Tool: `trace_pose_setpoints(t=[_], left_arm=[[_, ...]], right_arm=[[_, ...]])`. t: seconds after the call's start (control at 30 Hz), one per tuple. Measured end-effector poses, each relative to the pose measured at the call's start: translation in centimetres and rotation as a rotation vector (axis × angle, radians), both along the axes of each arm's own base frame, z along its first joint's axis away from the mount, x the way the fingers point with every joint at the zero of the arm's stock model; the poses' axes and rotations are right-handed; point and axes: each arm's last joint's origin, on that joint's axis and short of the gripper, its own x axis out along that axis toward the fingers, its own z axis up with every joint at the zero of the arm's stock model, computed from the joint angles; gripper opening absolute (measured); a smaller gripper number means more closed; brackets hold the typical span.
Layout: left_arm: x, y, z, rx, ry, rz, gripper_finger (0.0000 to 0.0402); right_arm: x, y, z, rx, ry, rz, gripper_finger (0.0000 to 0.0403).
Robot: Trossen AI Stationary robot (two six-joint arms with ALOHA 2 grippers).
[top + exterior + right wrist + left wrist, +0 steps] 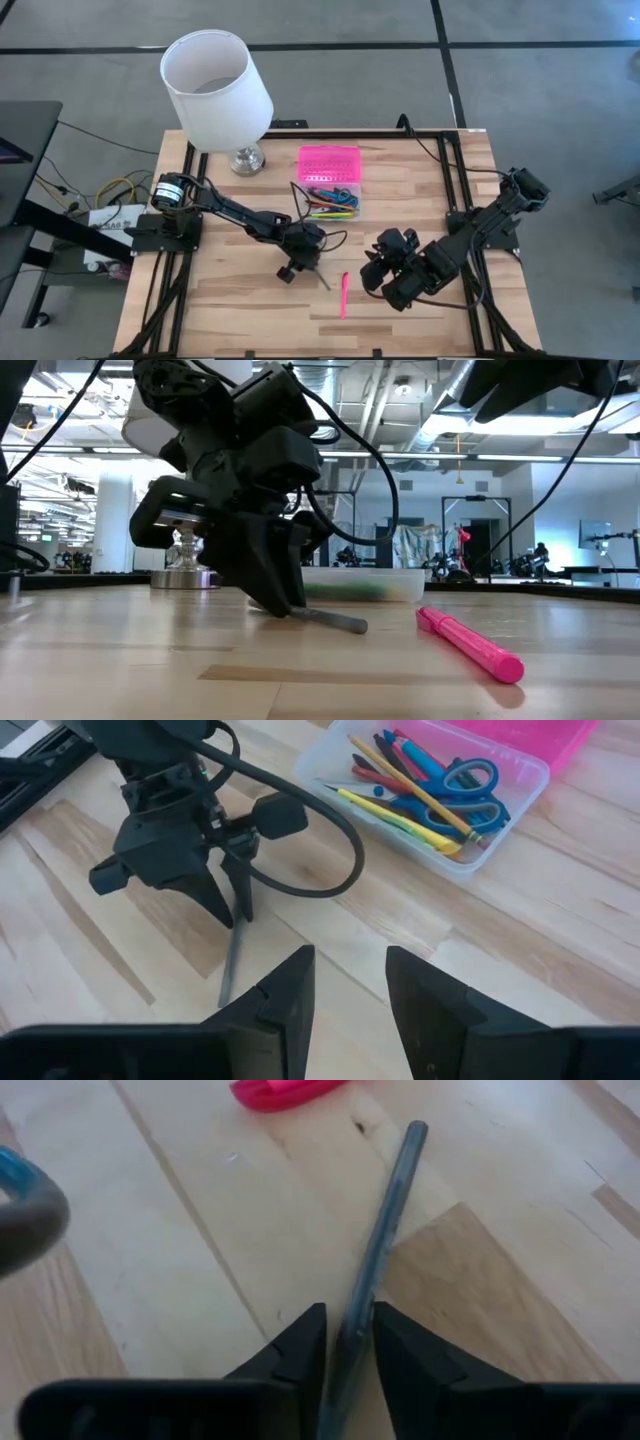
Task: Pick & place school supplies into a supply box
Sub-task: Put the gray pen into the pink supply box
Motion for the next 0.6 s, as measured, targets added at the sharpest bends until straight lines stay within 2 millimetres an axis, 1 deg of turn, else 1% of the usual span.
trace_pose_setpoints(t=[0.17,0.3,0.6], left_arm=[[-0.10,0.05,-0.08,-0.012,0.025,0.031,0.0046],[-0.20,0.11,-0.16,-0.010,0.051,0.082,0.0030],[-0.68,0.31,-0.44,-0.076,0.176,0.303,0.0029]], right_arm=[[0.00,0.00,0.00,0.001,0.000,0.000,0.0118],[0.00,0.00,0.00,0.001,0.000,0.000,0.0118],[0.00,0.02,0.00,0.006,0.002,0.001,0.0118]])
